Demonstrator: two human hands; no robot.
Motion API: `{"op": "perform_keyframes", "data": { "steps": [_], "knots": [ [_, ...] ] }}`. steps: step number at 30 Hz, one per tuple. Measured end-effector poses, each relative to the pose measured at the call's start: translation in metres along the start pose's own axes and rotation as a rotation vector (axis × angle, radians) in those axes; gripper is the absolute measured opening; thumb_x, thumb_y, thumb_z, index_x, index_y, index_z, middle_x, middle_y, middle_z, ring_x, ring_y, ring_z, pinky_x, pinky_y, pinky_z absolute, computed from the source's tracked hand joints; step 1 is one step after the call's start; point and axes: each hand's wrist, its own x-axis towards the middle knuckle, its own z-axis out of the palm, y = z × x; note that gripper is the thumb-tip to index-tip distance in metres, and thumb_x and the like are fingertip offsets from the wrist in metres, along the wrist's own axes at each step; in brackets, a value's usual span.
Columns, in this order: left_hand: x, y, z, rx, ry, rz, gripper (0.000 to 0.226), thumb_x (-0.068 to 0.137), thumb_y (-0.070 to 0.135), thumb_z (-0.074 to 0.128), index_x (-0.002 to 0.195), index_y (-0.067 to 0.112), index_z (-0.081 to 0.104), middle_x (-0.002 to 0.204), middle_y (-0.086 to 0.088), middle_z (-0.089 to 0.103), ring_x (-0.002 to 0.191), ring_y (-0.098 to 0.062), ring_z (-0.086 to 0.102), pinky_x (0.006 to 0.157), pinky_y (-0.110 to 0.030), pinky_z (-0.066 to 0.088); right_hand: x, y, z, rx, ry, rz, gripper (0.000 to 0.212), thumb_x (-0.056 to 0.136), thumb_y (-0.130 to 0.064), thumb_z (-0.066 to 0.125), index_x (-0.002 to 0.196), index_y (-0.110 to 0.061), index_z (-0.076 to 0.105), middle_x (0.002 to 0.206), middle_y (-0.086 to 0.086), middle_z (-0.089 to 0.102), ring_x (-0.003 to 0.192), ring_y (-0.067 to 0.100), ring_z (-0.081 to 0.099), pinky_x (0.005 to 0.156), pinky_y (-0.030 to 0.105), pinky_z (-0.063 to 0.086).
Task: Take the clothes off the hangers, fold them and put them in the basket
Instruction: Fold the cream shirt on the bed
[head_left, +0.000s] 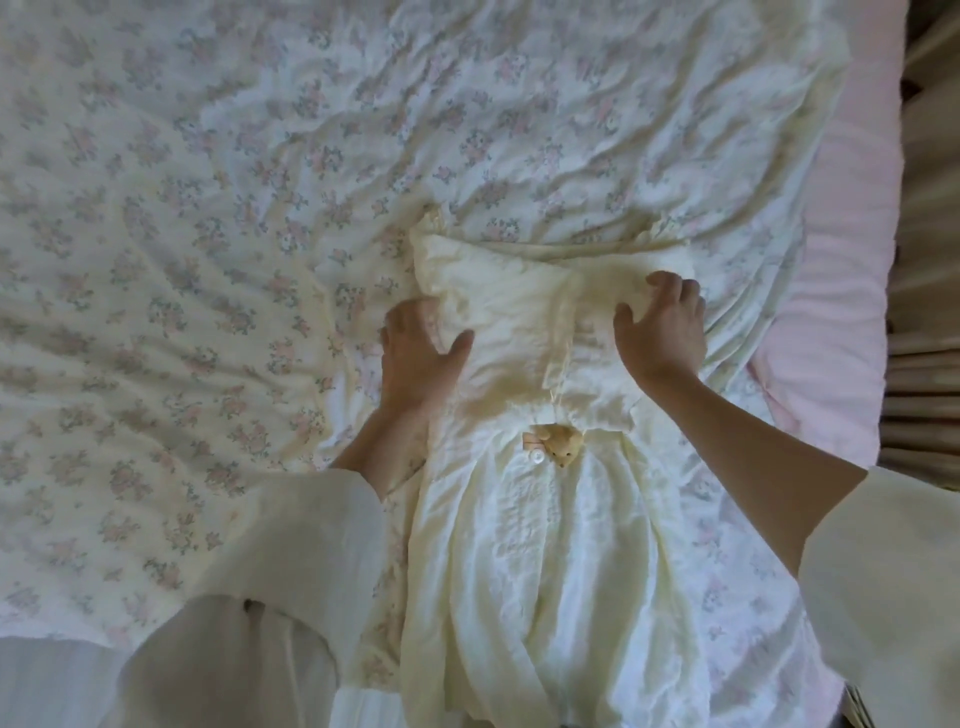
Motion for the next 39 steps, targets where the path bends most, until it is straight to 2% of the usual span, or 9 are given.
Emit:
{"op": "perform_keyframes", "data": {
  "steps": [3, 6, 12, 17, 21, 26, 32, 36, 39],
  "knots": [
    [0.049, 0.011, -0.012, -0.246, -0.069, -0.240, 0.080, 0.080, 0.034, 0.072, 0.144, 0.015, 0.027, 0.143, -0.010, 0.036, 0.124, -0.023, 0.043, 0.099, -0.037, 0.044, 0.030, 0.015, -0.005, -0.007, -0.076, 0.044, 0.072, 0.087, -0.032, 0.059, 0.145, -0.014, 0.020, 0.146, 0.012, 0.025, 0.132, 0.032, 0.027, 0.105, 0.046, 0.029],
    [0.085, 0.015, -0.021, -0.449, -0.181, -0.299, 0.074, 0.076, 0.025, 0.077, 0.136, 0.012, 0.036, 0.127, -0.008, 0.055, 0.101, -0.018, 0.061, 0.065, -0.027, 0.054, 0.059, 0.019, -0.011, 0.322, -0.229, 0.241, 0.087, 0.084, -0.031, 0.066, 0.149, -0.014, 0.010, 0.150, 0.012, 0.025, 0.135, 0.031, 0.030, 0.109, 0.042, 0.032],
    [0.107, 0.032, -0.023, -0.378, -0.323, -0.408, 0.077, 0.055, 0.033, 0.090, 0.118, 0.009, 0.053, 0.117, -0.008, 0.063, 0.102, -0.024, 0.064, 0.081, -0.044, 0.056, 0.090, 0.030, -0.026, 0.581, -0.502, 0.418, 0.055, 0.073, -0.027, 0.078, 0.119, -0.005, 0.057, 0.111, 0.007, 0.065, 0.102, 0.025, 0.062, 0.090, 0.038, 0.050],
    [0.110, 0.067, -0.021, -0.319, -0.113, -0.261, 0.037, 0.074, 0.010, 0.077, 0.108, 0.012, 0.061, 0.102, -0.005, 0.064, 0.083, -0.018, 0.062, 0.054, -0.030, 0.054, 0.096, 0.010, -0.038, 0.615, -0.372, 0.261, 0.030, 0.082, -0.009, 0.069, 0.110, -0.006, 0.060, 0.097, 0.006, 0.062, 0.087, 0.019, 0.060, 0.076, 0.028, 0.048],
    [0.118, 0.096, -0.032, -0.304, 0.072, -0.131, 0.030, 0.071, 0.011, 0.079, 0.097, 0.013, 0.064, 0.098, -0.003, 0.064, 0.088, -0.020, 0.061, 0.078, -0.037, 0.054, 0.108, -0.006, -0.055, 0.624, -0.205, 0.186, 0.027, 0.085, -0.012, 0.065, 0.111, -0.008, 0.058, 0.095, 0.003, 0.061, 0.085, 0.018, 0.059, 0.064, 0.021, 0.049],
    [0.135, 0.138, -0.056, -0.351, 0.256, 0.039, 0.026, 0.072, 0.015, 0.078, 0.077, 0.016, 0.053, 0.080, 0.003, 0.059, 0.078, -0.015, 0.054, 0.073, -0.031, 0.049, 0.130, -0.033, -0.097, 0.688, -0.001, 0.075, 0.044, 0.089, -0.017, 0.061, 0.130, -0.005, 0.048, 0.103, -0.003, 0.055, 0.098, 0.015, 0.055, 0.076, 0.018, 0.043],
    [0.140, 0.180, -0.086, -0.336, 0.223, 0.225, 0.034, 0.074, 0.012, 0.076, 0.066, 0.023, 0.045, 0.074, 0.007, 0.052, 0.078, -0.015, 0.049, 0.068, -0.026, 0.042, 0.144, -0.052, -0.137, 0.625, 0.061, -0.084, 0.022, 0.083, -0.007, 0.062, 0.075, -0.019, 0.045, 0.068, -0.011, 0.045, 0.061, 0.002, 0.044, 0.043, 0.007, 0.032],
    [0.107, 0.153, -0.088, -0.339, 0.104, 0.216, 0.020, 0.075, 0.010, 0.075, 0.083, 0.016, 0.058, 0.086, -0.003, 0.061, 0.086, -0.020, 0.057, 0.080, -0.041, 0.051, 0.112, -0.031, -0.129, 0.602, 0.039, -0.126, 0.012, 0.081, -0.006, 0.058, 0.086, -0.015, 0.051, 0.069, -0.011, 0.049, 0.061, 0.001, 0.046, 0.046, 0.008, 0.034],
    [0.067, 0.120, -0.083, -0.238, -0.007, 0.202, 0.020, 0.077, 0.006, 0.074, 0.082, 0.019, 0.060, 0.079, 0.006, 0.059, 0.080, -0.017, 0.056, 0.074, -0.031, 0.049, 0.073, -0.002, -0.109, 0.574, 0.024, -0.127, 0.013, 0.081, -0.005, 0.057, 0.092, -0.011, 0.053, 0.072, -0.004, 0.054, 0.065, 0.014, 0.051, 0.054, 0.021, 0.041]
  ]
}}
